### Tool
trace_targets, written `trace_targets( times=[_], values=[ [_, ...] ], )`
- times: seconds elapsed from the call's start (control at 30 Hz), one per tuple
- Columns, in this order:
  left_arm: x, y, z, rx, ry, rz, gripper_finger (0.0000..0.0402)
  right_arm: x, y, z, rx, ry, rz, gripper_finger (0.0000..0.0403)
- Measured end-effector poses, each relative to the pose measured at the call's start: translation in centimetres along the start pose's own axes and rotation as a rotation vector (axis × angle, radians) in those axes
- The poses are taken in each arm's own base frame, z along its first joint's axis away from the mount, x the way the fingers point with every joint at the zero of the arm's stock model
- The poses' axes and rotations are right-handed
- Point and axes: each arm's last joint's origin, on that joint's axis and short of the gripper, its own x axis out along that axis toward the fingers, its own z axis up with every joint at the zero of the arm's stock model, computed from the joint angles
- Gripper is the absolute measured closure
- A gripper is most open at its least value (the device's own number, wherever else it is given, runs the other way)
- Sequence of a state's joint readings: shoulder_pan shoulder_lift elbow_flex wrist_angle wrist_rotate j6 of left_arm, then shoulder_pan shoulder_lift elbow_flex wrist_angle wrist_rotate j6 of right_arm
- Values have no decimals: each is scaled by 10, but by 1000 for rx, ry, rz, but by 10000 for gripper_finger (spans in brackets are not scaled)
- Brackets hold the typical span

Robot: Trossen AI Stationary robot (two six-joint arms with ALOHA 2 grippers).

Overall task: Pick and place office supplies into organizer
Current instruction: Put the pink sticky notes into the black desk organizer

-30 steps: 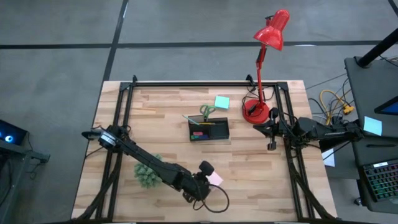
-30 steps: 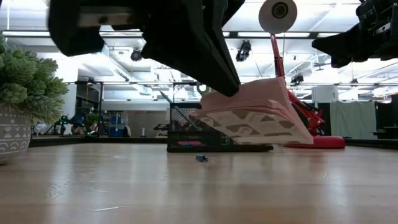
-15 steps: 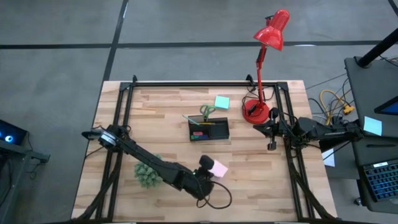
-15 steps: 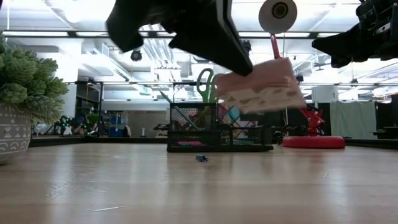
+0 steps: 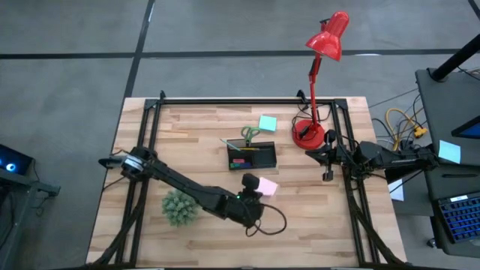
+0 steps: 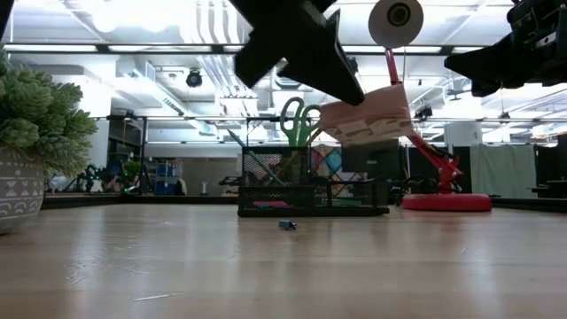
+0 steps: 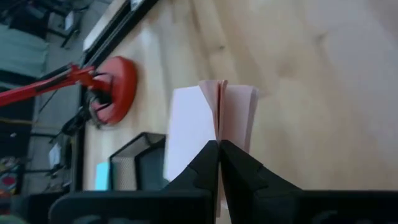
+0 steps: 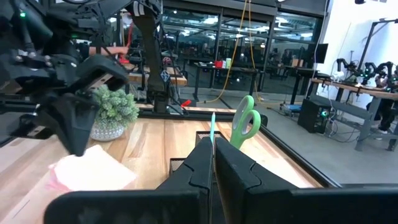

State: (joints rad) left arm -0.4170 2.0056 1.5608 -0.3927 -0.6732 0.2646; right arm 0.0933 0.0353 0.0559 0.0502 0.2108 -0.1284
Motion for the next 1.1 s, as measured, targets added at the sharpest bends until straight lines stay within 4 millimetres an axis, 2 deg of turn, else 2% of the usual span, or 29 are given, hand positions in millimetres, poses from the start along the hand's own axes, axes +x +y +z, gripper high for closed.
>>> trace_targets(
  times=[0.6,1.1],
  values=[
    [26,38,-10,-137,52,154,402,0,0,0,-3,0,0,394],
    [46,66,-22,-220,72,214,402,0,0,0,-7,0,0,394]
  ],
)
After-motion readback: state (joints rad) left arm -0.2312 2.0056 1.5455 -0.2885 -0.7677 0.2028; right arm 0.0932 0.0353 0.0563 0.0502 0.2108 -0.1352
